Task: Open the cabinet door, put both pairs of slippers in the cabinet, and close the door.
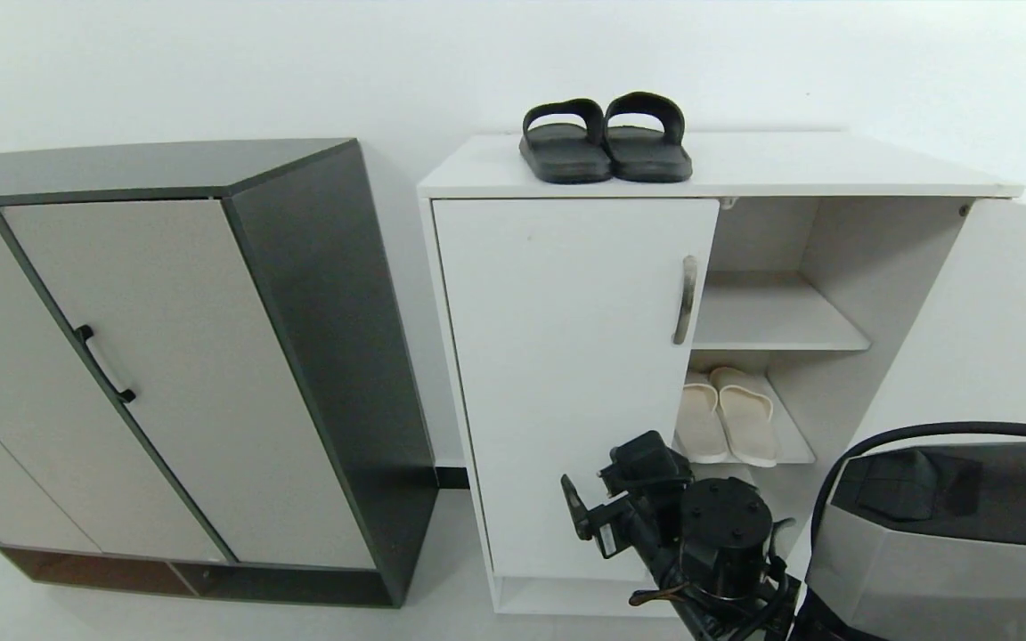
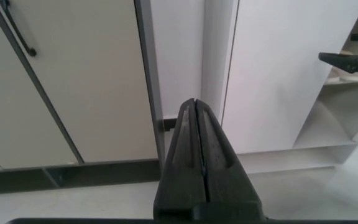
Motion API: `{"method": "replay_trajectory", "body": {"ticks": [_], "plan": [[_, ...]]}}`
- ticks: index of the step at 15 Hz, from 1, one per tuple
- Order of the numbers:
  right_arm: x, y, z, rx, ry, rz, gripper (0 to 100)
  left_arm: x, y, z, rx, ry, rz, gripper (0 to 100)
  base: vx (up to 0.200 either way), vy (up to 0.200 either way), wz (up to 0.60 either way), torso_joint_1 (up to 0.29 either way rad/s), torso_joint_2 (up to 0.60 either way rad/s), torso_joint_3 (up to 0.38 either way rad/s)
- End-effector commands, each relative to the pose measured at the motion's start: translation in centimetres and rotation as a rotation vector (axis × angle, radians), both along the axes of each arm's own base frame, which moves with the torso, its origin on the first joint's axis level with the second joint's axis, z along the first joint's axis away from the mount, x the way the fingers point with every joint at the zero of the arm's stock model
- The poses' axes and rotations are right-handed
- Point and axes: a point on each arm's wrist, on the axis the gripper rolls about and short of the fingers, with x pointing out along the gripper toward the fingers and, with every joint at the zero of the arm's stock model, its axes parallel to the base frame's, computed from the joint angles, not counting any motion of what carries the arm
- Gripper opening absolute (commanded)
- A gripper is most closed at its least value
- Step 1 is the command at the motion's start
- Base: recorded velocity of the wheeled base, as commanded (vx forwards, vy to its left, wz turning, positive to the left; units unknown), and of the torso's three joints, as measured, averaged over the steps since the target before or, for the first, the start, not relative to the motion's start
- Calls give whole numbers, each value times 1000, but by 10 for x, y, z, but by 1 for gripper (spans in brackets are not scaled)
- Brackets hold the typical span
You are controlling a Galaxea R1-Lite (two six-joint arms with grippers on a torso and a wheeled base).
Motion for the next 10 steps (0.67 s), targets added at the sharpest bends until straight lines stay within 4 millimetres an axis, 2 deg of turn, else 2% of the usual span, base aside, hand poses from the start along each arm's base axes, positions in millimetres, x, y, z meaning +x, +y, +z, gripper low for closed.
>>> {"method": "replay_trajectory", "body": {"ticks": [1, 10], "plan": [[-1, 0, -1, -2, 2, 1, 100, 0, 0, 0, 0, 3, 0, 0, 0, 0, 0, 100, -491, -354], [-3, 2, -1, -2, 2, 9, 100, 0, 0, 0, 0, 3, 0, 0, 0, 0, 0, 140, -470, -332]]}}
